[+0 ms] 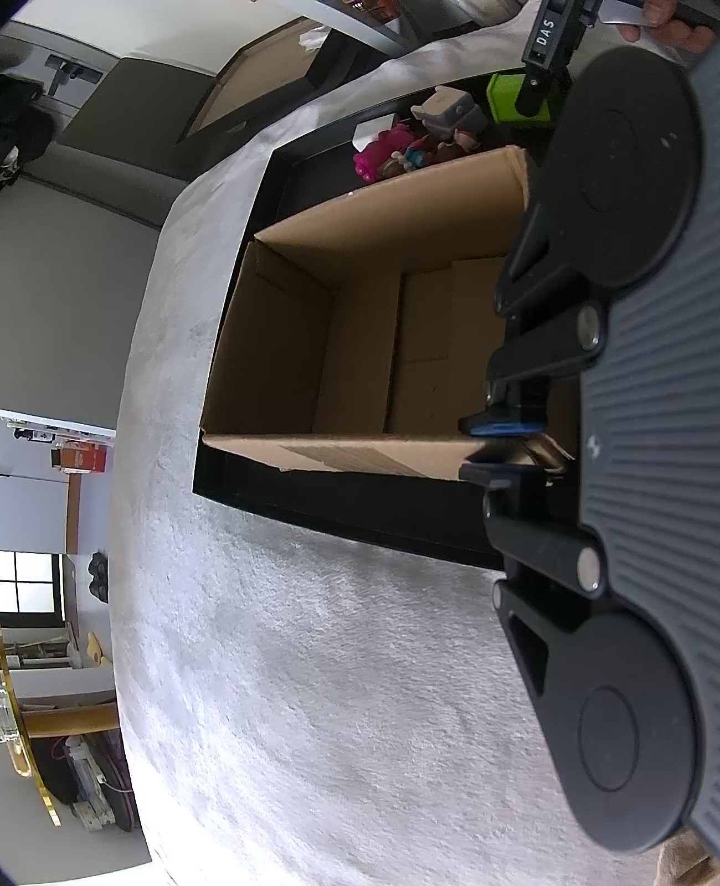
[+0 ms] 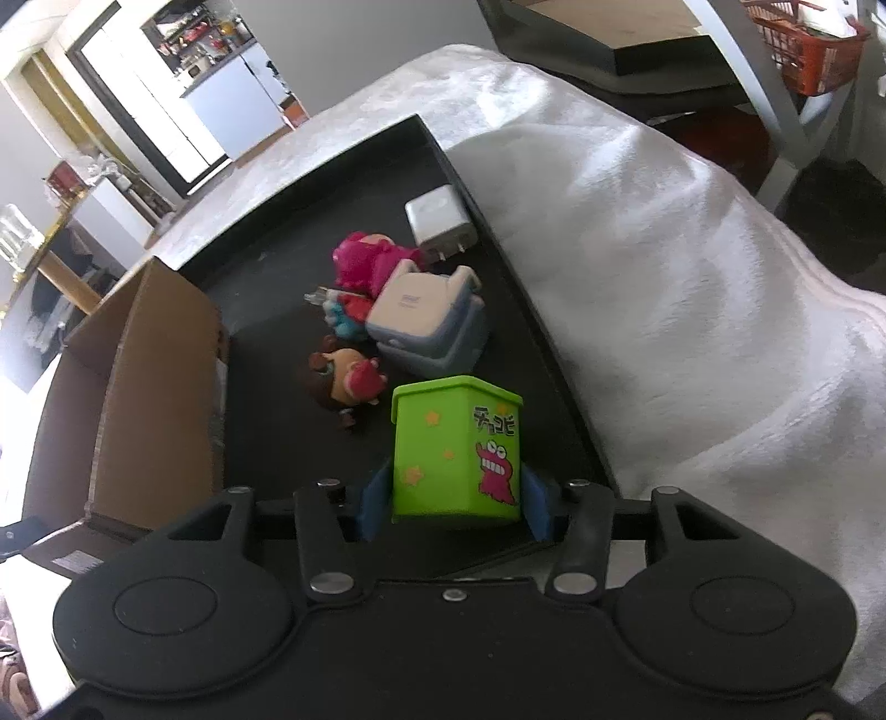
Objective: Organize rigid objects
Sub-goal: 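Lift the green cup with the right gripper and carry it over the box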
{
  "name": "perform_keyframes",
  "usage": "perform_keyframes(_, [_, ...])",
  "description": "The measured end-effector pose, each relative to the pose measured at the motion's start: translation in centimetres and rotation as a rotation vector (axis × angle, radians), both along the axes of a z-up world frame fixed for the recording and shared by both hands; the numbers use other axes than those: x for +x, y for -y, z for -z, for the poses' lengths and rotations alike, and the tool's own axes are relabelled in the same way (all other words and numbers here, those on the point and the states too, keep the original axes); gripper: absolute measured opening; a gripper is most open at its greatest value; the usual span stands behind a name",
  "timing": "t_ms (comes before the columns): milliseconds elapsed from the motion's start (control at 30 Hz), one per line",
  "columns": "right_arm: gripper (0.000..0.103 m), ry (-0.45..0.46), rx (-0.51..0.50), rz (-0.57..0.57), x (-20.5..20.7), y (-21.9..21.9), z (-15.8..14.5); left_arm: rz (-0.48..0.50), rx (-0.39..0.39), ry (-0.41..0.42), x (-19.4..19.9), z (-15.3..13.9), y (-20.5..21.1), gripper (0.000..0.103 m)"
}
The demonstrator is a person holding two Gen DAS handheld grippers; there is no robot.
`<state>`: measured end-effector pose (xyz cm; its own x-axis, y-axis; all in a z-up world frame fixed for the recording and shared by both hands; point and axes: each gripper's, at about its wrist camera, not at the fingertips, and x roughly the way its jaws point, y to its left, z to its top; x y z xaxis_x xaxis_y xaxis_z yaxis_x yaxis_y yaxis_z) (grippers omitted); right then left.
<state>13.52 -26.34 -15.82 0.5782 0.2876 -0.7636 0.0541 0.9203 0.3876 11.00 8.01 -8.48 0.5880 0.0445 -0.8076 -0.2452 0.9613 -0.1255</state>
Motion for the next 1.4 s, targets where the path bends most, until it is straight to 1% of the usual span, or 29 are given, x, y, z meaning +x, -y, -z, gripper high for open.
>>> perform_keyframes(100, [0.048, 0.024, 0.013, 0.009, -0.3, 0.2, -0.8, -0.003, -0.009, -0.002, -0.1, 0.0, -0.1, 0.009])
perform_keyframes(467, [0.047, 0.094, -0.017, -0.007, -1.3, -0.1, -3.4, -0.025, -0.043, -0.014, -0.1, 0.1, -0.1, 0.009])
perform_keyframes(800, [0.047, 0.168, -0.02, -0.023, -1.4, -1.4, -6.7, -0.086, -0.059, -0.024, 0.2, -0.2, -0.4, 0.009])
perform_keyframes(967, [0.047, 0.215, -0.023, -0.057, -1.3, -2.9, -8.6, -0.105, -0.037, -0.007, 0.5, -0.4, -0.3, 0.01])
perform_keyframes(1133, [0.047, 0.251, -0.03, -0.081, -0.8, -4.4, -10.2, -0.11, 0.007, -0.007, 0.5, -0.4, 0.3, 0.01])
perform_keyframes(1400, [0.047, 0.274, -0.027, -0.111, -0.1, -6.7, -11.0, -0.125, 0.014, -0.011, 0.3, -0.2, 0.7, 0.01])
